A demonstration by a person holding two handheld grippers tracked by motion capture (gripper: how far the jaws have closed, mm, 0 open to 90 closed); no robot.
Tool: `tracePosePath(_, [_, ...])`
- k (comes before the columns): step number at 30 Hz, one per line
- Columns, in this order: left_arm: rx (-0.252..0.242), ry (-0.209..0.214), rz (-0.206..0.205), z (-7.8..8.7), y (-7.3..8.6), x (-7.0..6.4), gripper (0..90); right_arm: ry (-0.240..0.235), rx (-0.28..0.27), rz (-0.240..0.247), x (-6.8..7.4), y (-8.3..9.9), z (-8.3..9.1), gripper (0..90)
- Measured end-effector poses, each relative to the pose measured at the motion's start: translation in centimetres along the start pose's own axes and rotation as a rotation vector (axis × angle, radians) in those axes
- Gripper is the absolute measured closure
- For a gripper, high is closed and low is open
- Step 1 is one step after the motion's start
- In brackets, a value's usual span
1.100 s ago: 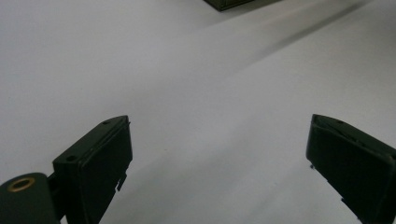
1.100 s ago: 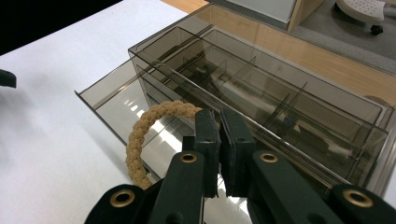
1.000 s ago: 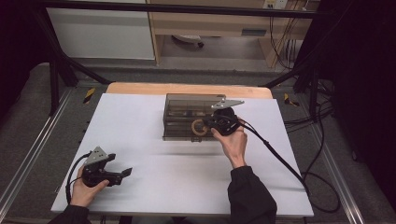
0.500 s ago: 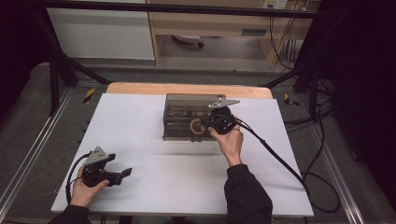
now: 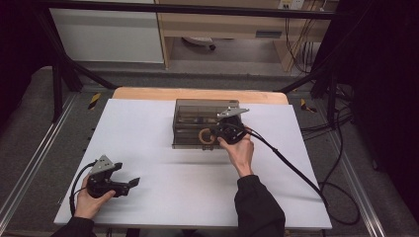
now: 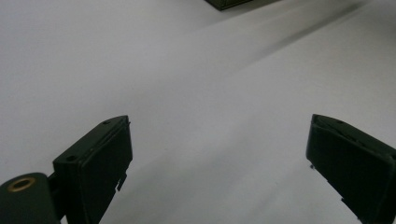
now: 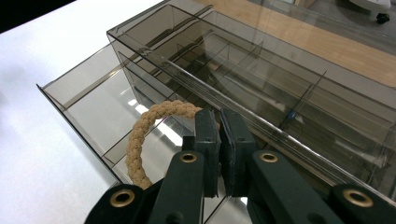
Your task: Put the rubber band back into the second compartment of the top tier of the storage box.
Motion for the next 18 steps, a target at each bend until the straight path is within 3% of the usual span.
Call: tracePosePath(18, [0.0,-0.001,0.0,0.0,0.0,0.0,6.6,0.003,0.033,0.011,0.3,1.0,-1.0,86.5])
Point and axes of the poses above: each handheld gripper's, and its own axes: z roughly backward along the jaws, y roughly out of its underside, x roughly to its left, the point moved 10 cm from there along -z, roughly forward along the jaws, and after that the axes turned 9 degrees about -y, right-handed, at the moved point
